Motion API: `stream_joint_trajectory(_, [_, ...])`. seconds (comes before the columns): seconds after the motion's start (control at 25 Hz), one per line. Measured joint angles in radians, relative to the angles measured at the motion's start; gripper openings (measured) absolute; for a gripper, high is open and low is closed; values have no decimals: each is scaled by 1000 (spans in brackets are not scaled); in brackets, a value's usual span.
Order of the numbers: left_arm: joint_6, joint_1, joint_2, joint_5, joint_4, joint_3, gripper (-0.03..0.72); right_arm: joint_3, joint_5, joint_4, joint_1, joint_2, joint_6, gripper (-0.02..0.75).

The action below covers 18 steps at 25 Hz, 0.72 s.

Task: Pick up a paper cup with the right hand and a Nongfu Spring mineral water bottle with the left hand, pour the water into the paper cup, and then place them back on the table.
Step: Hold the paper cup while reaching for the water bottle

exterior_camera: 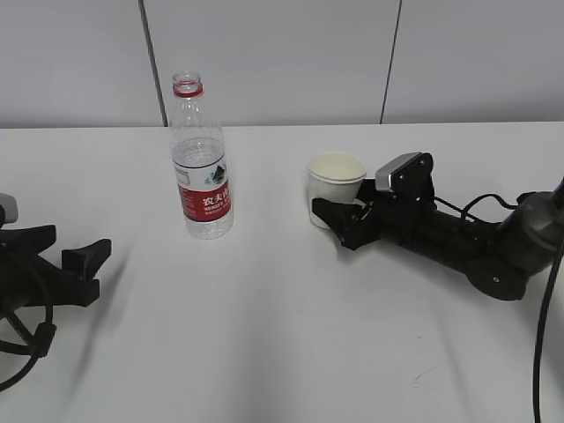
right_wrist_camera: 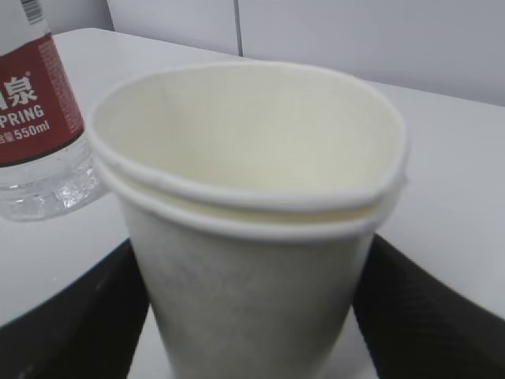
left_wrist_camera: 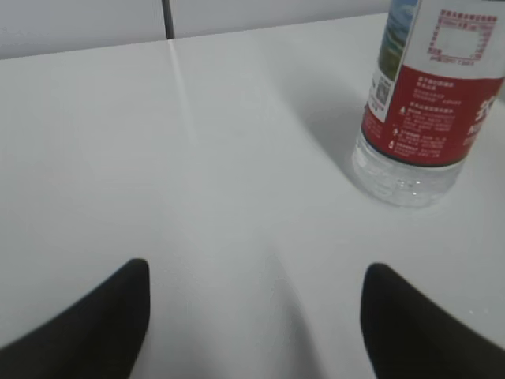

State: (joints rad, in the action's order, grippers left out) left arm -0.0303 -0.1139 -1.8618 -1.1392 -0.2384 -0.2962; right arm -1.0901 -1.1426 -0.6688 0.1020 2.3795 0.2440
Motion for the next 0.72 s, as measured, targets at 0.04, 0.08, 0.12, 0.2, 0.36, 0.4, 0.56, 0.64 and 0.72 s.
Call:
stream_joint_trajectory(0.04, [0,0,0,0,0,0,510,-4,0,0,0,0,0,587])
stream_joint_trajectory(0.08, [0,0,0,0,0,0,510,-8,0,-2,0,0,0,587])
stream_joint_trajectory(0.12, [0,0,0,0,0,0,510,-9,0,-2,0,0,2,587])
stream_joint_trajectory(0.2, [0,0,0,0,0,0,510,-9,0,-9,0,0,2,587])
stream_joint_trajectory(0.36, [0,0,0,0,0,0,510,-9,0,-35,0,1,2,516])
stream_joint_trajectory(0.4, [0,0,0,0,0,0,510,-9,-2,-44,0,1,2,482])
stream_joint_trajectory(0.56, [0,0,0,0,-2,0,510,-12,-6,-101,0,1,2,405])
stream_joint_trajectory(0.64, [0,0,0,0,-14,0,510,-15,-6,-152,0,-4,4,398])
stream_joint_trajectory(0.72, [0,0,0,0,-38,0,510,-15,-4,-211,0,-23,14,398])
